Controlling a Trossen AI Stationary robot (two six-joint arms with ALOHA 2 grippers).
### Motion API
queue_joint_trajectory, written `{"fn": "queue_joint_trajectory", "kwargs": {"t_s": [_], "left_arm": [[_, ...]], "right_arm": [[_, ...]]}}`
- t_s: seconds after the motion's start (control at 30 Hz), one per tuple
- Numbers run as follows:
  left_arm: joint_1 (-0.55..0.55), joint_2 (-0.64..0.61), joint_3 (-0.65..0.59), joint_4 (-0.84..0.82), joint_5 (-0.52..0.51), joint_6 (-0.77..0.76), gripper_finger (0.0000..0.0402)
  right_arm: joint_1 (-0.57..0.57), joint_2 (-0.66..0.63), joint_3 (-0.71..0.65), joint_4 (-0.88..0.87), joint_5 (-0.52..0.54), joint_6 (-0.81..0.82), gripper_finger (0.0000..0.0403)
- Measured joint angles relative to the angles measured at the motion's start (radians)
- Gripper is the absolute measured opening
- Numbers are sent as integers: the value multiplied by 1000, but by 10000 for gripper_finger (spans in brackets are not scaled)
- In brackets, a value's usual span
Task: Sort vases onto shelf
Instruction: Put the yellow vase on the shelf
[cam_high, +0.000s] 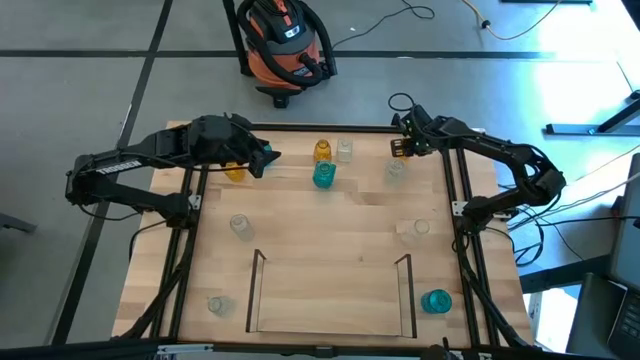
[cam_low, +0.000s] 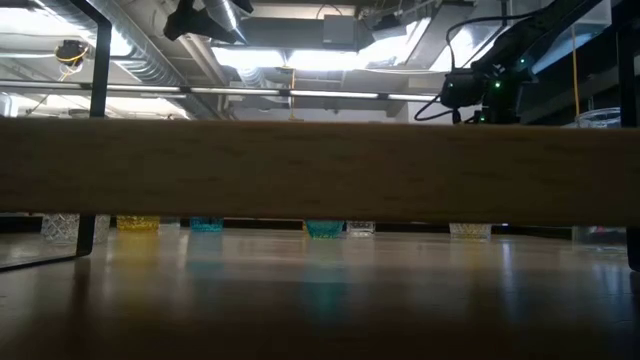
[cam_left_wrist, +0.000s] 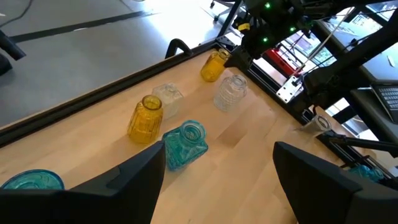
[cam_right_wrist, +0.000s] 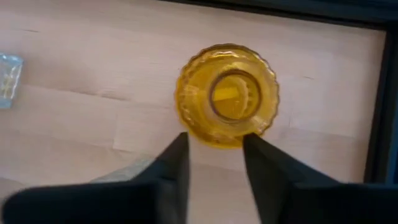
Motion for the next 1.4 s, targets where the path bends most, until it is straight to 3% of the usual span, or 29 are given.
{"fn": "queue_joint_trajectory", "kwargs": {"t_s": [0.2, 0.43, 0.93, 1.23, 1.4], "left_arm": [[0, 0, 0, 0, 0, 0, 289], [0, 0, 0, 0, 0, 0, 289], [-7, 0, 0, 0, 0, -27, 289], [-36, 0, 0, 0, -7, -28, 289], [-37, 0, 0, 1, -8, -28, 289]], "right_arm": [[0, 0, 0, 35, 42, 15, 216], [-2, 0, 0, 83, 120, 63, 235], [-1, 85, 7, 175, 151, 75, 181], [-1, 86, 8, 161, 127, 76, 94], [-1, 77, 7, 134, 99, 74, 93]]}}
